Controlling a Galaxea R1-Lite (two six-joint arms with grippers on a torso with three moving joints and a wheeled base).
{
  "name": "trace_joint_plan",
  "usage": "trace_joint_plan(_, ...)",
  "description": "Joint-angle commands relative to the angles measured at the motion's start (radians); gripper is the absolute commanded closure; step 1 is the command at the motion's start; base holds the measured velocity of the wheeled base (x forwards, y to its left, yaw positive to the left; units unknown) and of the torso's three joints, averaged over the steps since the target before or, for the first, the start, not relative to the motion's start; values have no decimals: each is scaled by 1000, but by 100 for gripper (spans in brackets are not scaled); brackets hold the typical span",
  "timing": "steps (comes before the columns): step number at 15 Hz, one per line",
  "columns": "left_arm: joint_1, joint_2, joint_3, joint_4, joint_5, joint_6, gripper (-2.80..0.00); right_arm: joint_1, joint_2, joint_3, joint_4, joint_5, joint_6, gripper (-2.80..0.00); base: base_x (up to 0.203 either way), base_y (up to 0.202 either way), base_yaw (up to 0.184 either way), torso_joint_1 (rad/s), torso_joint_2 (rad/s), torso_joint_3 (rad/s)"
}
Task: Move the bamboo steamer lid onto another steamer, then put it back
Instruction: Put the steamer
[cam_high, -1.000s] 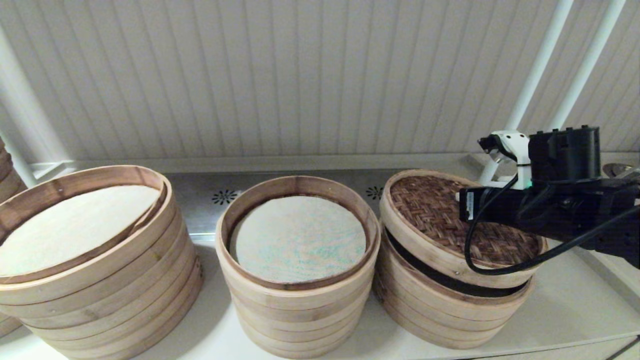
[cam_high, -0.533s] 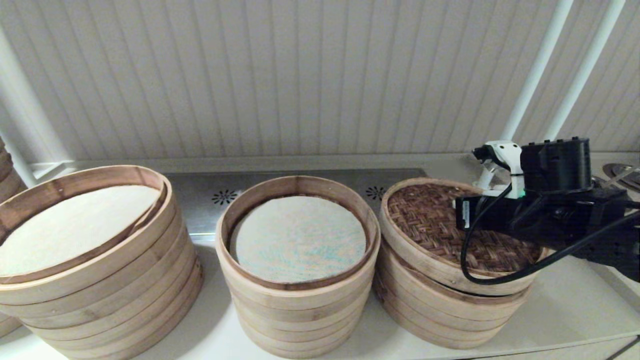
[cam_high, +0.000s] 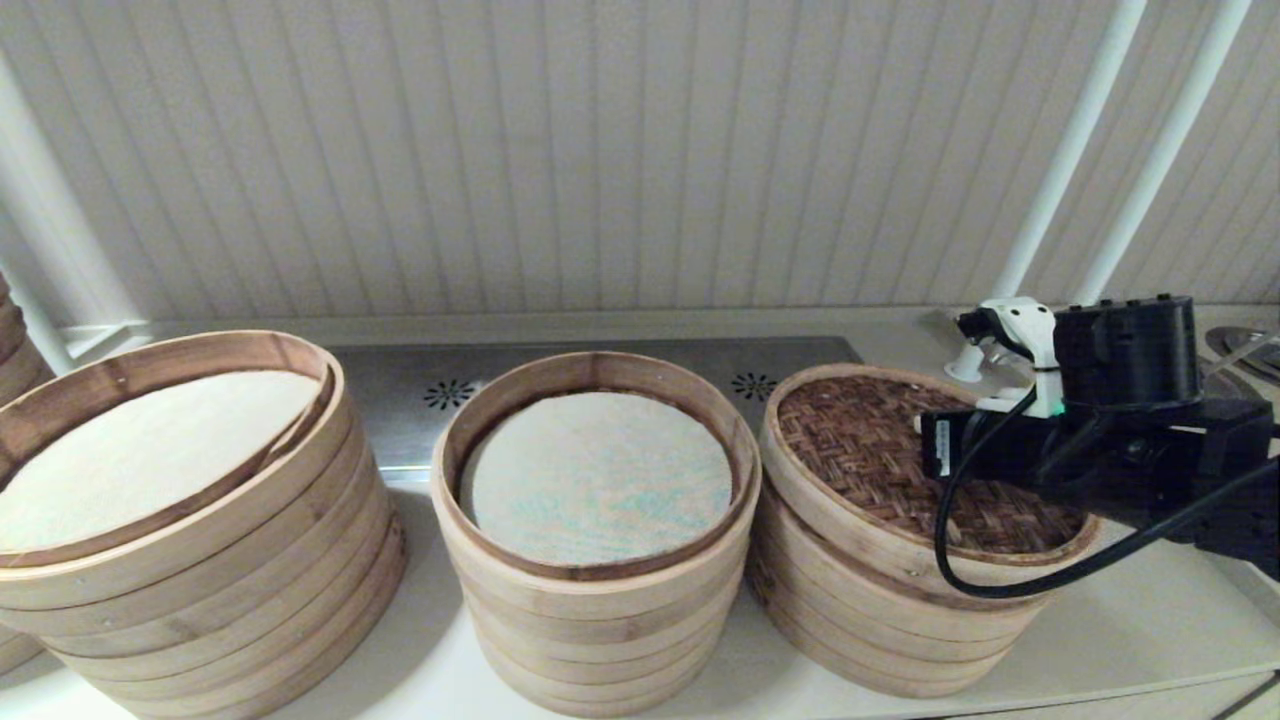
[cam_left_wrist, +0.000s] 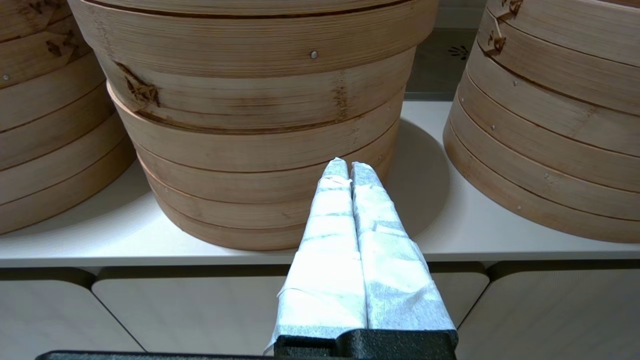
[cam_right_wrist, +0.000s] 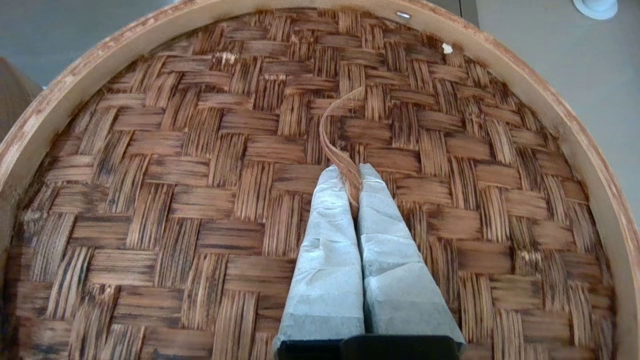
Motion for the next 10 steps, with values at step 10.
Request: trace_joint_plan(10,0,0,0,0,1,0,0,2,-25,38,-3,2,0,0,0,0,0,0,0,0)
